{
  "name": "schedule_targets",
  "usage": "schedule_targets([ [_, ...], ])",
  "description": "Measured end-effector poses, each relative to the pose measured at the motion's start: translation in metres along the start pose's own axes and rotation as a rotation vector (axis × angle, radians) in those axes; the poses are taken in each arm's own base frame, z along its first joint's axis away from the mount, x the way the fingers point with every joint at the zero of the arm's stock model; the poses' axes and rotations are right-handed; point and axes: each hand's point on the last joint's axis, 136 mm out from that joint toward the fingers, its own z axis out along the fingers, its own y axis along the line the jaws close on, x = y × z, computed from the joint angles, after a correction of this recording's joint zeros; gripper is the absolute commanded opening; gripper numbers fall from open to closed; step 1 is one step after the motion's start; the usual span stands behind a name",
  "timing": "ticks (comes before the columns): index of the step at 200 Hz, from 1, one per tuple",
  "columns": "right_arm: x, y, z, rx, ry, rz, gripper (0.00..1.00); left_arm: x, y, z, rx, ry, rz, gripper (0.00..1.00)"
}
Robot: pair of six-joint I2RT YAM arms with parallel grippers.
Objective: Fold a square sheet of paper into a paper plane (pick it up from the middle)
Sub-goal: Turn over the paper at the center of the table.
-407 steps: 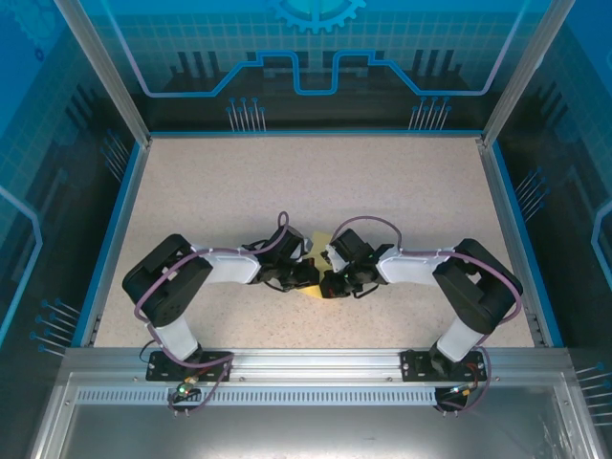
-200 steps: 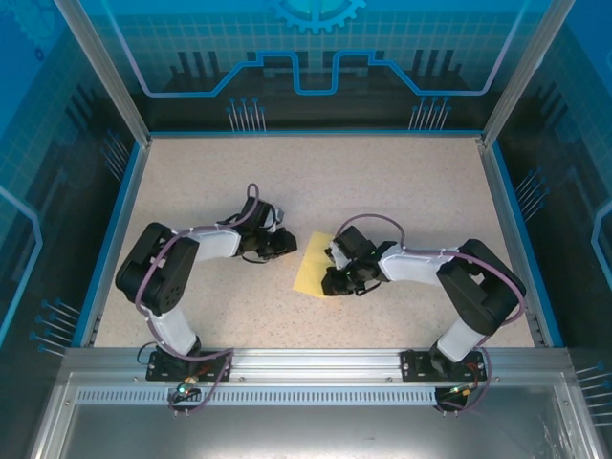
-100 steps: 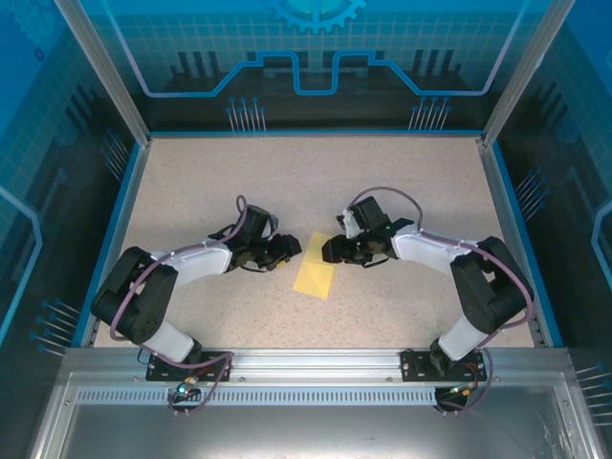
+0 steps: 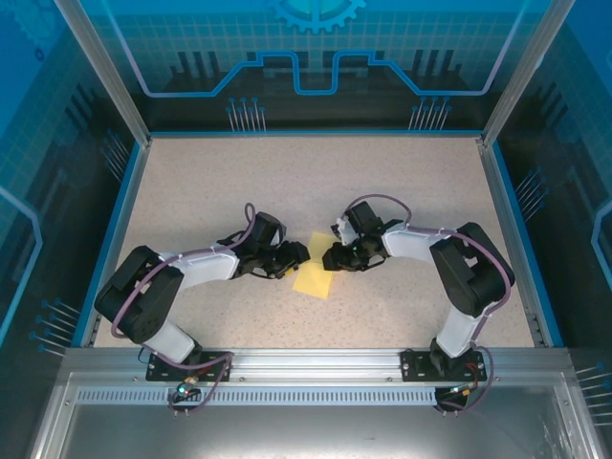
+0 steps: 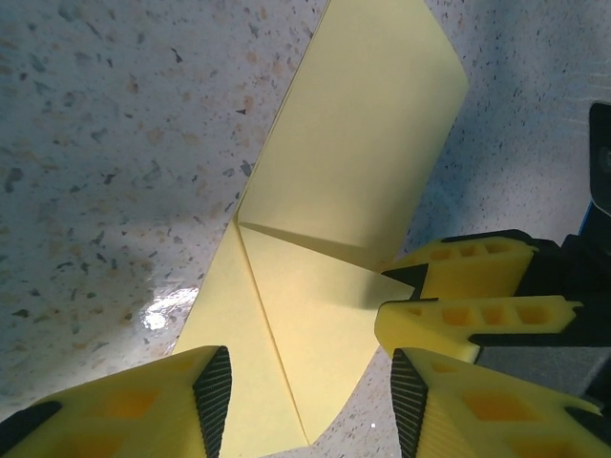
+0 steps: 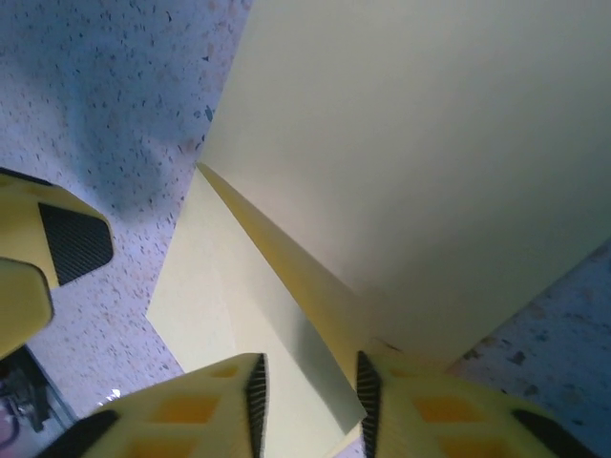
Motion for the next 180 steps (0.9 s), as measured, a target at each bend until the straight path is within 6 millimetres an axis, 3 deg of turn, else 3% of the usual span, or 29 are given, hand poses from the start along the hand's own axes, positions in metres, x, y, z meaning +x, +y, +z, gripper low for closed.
schedule_targets([
  [37, -0.002, -0.001, -0.001, 0.001, -0.007, 0.003, 0.09, -0.001, -0.001, 0.005, 0.014, 0.004, 0.0, 0.49],
  [84, -0.01, -0.007, -0.004, 0.005, -0.034, 0.024, 0.08, 0.005, -0.006, 0.012, 0.047, 0.036, 0.002, 0.48],
  [180, -0.005, -0.009, -0.007, 0.003, -0.04, 0.041, 0.14, 0.016, -0.008, 0.03, 0.08, 0.094, 0.015, 0.41],
])
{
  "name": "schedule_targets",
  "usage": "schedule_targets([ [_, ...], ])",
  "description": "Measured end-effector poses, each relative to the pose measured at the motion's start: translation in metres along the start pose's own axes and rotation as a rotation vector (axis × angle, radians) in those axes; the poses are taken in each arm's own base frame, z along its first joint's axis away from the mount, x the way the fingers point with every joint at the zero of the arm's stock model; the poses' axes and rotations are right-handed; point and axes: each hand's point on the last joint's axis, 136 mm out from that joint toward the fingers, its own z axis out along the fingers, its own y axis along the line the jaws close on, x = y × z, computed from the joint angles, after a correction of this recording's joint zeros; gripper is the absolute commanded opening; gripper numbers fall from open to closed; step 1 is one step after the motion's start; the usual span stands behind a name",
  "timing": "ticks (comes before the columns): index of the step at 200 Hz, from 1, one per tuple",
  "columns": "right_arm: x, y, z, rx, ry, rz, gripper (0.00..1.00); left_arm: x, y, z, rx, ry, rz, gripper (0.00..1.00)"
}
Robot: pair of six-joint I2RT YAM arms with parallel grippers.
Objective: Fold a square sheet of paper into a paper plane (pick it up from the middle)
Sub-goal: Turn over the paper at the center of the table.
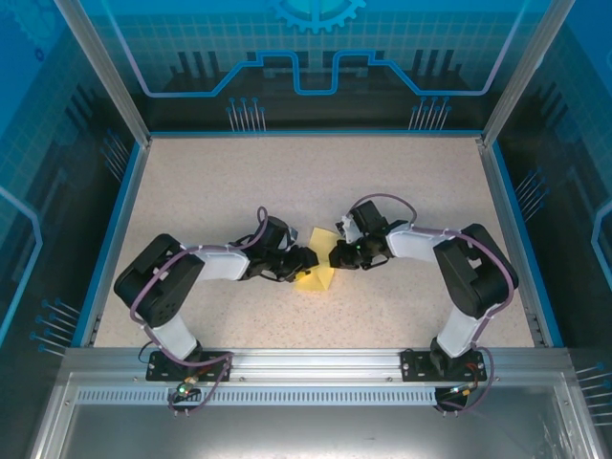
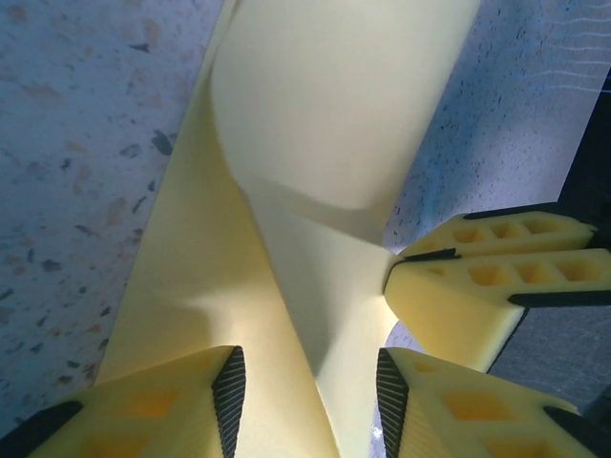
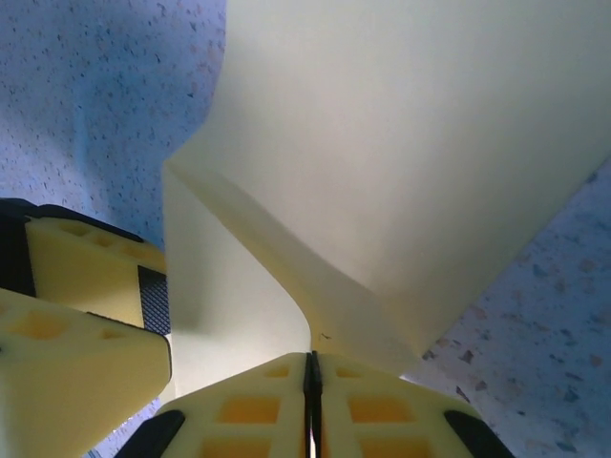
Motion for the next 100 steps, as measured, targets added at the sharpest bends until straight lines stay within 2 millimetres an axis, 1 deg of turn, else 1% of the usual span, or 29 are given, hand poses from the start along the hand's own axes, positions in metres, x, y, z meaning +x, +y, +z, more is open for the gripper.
schedule_targets([
  [27, 0.004, -0.004, 0.0, 0.006, 0.006, 0.02, 0.22, 0.0, -0.001, 0.004, 0.012, 0.006, -0.004, 0.35],
  [47, 0.006, -0.004, -0.004, 0.006, -0.002, 0.03, 0.33, 0.0, -0.001, 0.007, 0.019, 0.009, -0.008, 0.31],
  [69, 0.004, -0.003, -0.016, 0.008, -0.039, 0.032, 0.42, -0.001, -0.003, 0.009, 0.027, 0.013, -0.003, 0.27],
  [83, -0.002, -0.001, -0.026, 0.012, -0.076, 0.035, 0.48, -0.002, -0.005, 0.01, 0.033, 0.012, 0.001, 0.24],
  [100, -0.009, -0.001, -0.04, 0.023, -0.123, 0.041, 0.57, -0.003, -0.009, 0.01, 0.049, 0.011, 0.015, 0.2],
])
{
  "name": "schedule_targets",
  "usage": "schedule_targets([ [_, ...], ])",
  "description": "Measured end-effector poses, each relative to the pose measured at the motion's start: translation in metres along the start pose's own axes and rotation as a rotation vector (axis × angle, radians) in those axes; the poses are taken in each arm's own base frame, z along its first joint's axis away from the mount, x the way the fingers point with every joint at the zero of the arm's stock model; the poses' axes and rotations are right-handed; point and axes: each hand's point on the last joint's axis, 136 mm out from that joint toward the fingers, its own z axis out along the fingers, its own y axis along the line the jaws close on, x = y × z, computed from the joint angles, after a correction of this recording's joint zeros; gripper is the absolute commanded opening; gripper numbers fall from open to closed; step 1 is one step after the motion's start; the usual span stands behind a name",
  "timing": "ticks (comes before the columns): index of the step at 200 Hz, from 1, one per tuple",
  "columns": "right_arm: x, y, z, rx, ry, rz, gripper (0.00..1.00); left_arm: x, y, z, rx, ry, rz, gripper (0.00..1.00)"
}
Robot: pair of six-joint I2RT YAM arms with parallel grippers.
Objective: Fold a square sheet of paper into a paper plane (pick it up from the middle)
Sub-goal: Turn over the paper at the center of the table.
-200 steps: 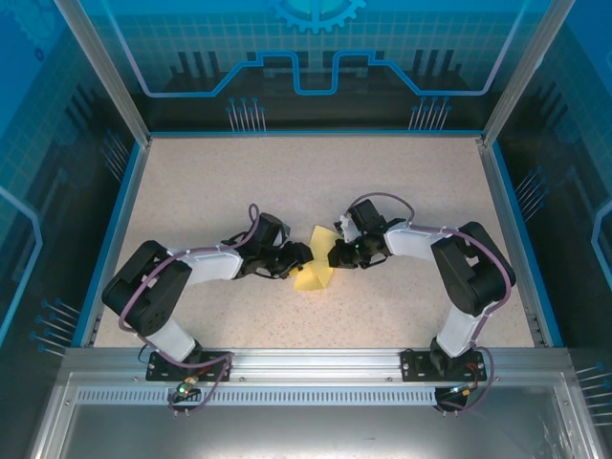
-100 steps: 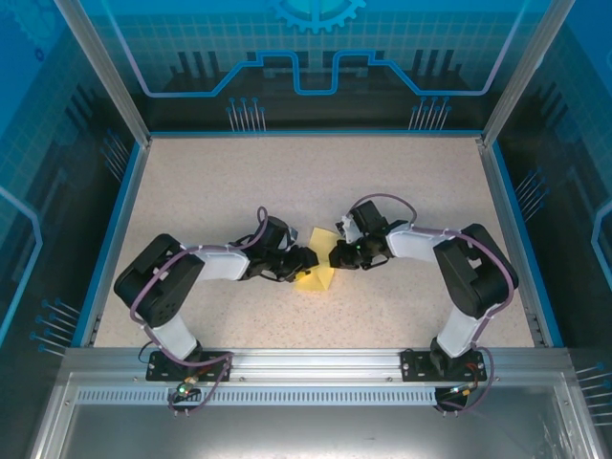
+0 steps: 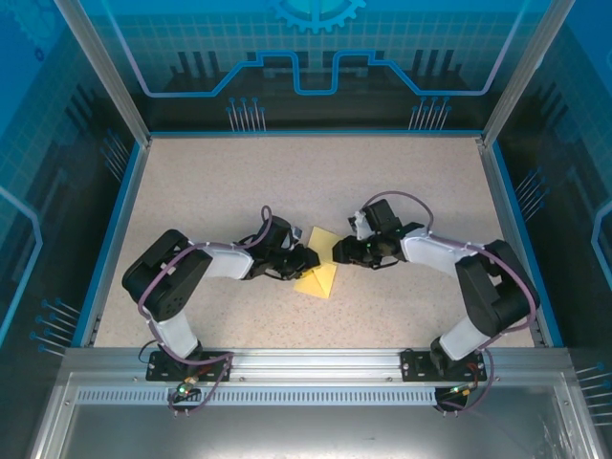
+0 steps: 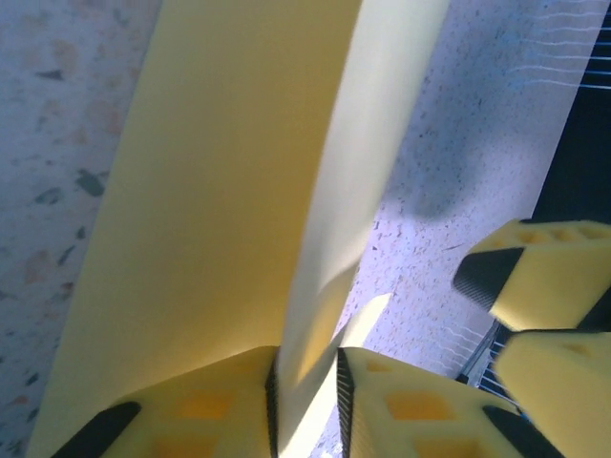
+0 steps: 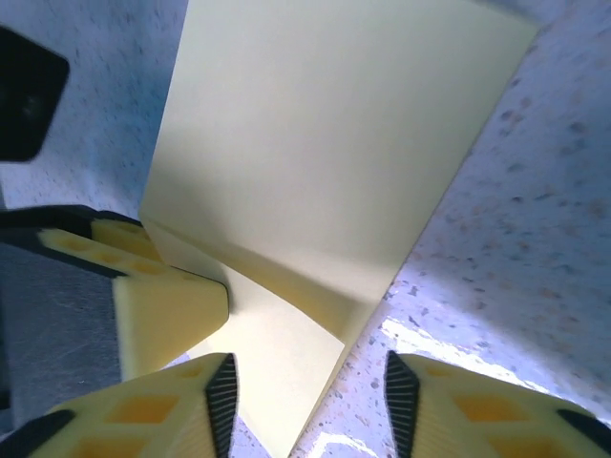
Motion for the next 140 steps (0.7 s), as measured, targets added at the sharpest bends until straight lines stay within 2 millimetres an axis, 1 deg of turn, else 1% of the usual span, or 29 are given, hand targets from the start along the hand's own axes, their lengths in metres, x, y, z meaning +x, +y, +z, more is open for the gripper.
schedule_targets([
  [22, -0.007, -0.002, -0.013, 0.026, -0.045, -0.001, 0.68, 0.0, -0.004, 0.0, 0.013, 0.005, 0.027, 0.14],
  [42, -0.01, -0.004, -0.023, 0.052, -0.076, -0.004, 0.76, -0.002, -0.008, 0.0, 0.022, 0.005, 0.053, 0.09],
  [75, -0.011, -0.01, -0.036, 0.103, -0.106, -0.004, 0.83, -0.003, -0.009, 0.0, 0.009, 0.006, 0.093, 0.04],
  [95, -0.011, -0.013, -0.047, 0.138, -0.132, -0.01, 0.87, -0.003, -0.01, -0.003, -0.013, 0.006, 0.115, 0.03],
  [115, -0.013, -0.013, -0.059, 0.161, -0.168, -0.015, 0.91, -0.006, -0.017, -0.01, -0.032, -0.005, 0.152, 0.03],
  [135, -0.016, -0.015, -0.073, 0.182, -0.208, -0.011, 0.99, -0.013, -0.031, -0.022, -0.062, -0.031, 0.202, 0.02],
  [140, -0.017, -0.015, -0.078, 0.188, -0.222, -0.005, 0.99, -0.015, -0.035, -0.025, -0.072, -0.039, 0.218, 0.02],
])
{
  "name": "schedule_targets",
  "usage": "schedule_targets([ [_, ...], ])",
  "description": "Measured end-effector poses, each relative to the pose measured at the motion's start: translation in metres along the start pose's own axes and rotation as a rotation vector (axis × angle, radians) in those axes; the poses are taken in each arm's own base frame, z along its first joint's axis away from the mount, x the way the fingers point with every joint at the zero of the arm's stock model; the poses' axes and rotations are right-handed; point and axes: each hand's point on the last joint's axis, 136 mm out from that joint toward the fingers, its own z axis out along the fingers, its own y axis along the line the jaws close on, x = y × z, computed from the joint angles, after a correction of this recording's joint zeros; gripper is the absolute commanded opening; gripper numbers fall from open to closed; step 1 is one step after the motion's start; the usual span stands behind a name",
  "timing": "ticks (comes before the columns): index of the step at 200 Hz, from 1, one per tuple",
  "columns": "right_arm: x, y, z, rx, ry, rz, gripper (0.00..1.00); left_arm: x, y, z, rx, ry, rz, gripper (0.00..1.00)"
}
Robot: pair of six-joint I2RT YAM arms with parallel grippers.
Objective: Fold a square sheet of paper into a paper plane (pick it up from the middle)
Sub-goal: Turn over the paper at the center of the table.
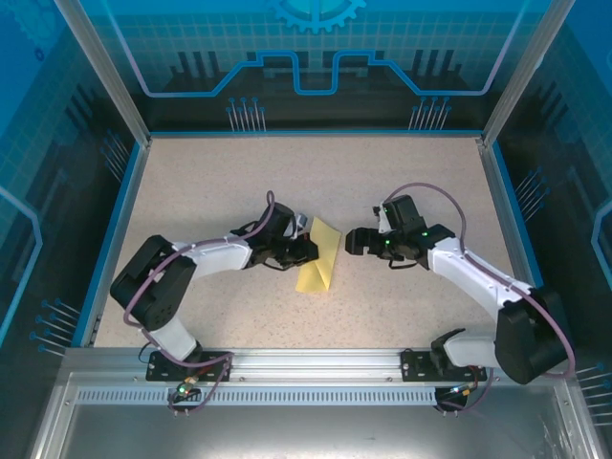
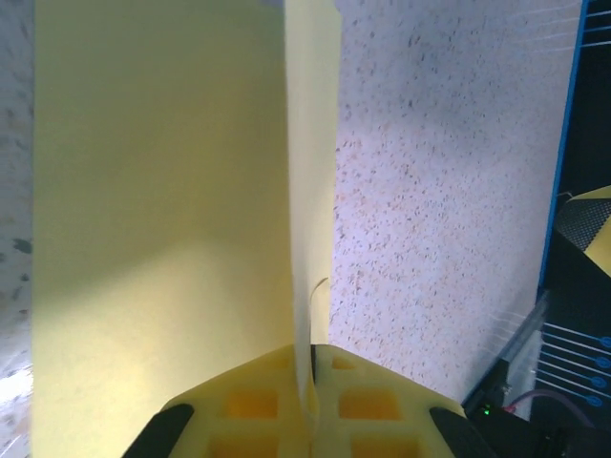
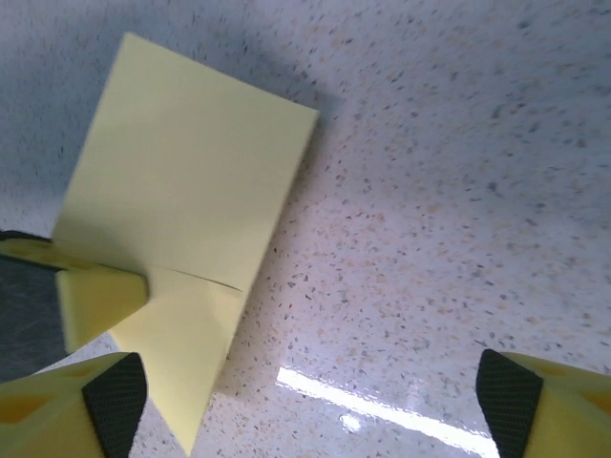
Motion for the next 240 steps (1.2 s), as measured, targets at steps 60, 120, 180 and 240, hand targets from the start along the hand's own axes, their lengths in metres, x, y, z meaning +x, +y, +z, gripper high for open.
schedule_targets([
  [60, -0.013, -0.014, -0.041, 0.039, -0.146, 0.034, 0.99, -0.048, -0.024, -0.058, -0.285, -0.143, 0.188, 0.02],
  [120, -0.006, -0.039, -0.048, 0.122, -0.148, 0.107, 0.99, -0.072, -0.004, -0.106, -0.805, -0.257, 0.367, 0.02],
  [180, 0.003, -0.056, -0.048, 0.189, -0.126, 0.154, 0.99, -0.081, 0.049, -0.091, -1.26, -0.183, 0.512, 0.03],
  [240, 0.013, -0.084, -0.051, 0.312, -0.105, 0.227, 0.99, -0.073, 0.062, -0.048, -1.443, -0.116, 0.673, 0.03],
])
